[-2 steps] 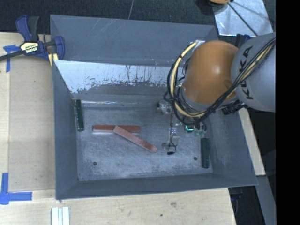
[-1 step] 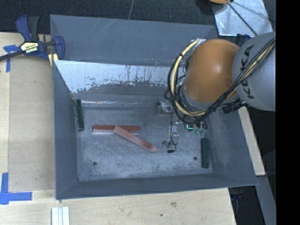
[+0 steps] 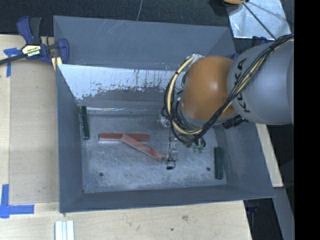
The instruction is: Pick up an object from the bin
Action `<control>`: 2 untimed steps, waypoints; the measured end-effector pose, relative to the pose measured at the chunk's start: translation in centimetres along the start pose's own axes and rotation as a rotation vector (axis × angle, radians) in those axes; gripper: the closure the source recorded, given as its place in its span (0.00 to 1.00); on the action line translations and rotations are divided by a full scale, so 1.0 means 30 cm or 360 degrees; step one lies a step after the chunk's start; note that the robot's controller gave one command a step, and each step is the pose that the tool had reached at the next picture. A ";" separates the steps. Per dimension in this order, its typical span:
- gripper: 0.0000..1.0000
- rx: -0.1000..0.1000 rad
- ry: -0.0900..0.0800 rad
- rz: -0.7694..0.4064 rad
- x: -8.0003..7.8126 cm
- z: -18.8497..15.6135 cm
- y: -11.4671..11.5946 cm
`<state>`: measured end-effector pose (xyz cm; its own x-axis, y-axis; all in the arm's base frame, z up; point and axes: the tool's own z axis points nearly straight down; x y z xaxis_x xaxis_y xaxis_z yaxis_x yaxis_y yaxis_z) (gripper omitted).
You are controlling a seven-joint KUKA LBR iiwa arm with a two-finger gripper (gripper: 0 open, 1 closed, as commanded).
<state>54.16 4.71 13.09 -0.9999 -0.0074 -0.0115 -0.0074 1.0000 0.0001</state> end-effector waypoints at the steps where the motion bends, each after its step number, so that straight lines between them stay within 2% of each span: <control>1: 0.00 -0.0001 0.0012 -0.0154 -0.103 0.159 0.064; 2: 1.00 -0.0001 0.0007 0.0172 -0.048 0.193 -0.049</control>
Offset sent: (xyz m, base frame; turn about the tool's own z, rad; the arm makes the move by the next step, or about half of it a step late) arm 0.0127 -0.0147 -0.0609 0.1085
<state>55.68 3.25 7.32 -0.9949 0.1007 -0.0069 0.1007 0.9949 0.0018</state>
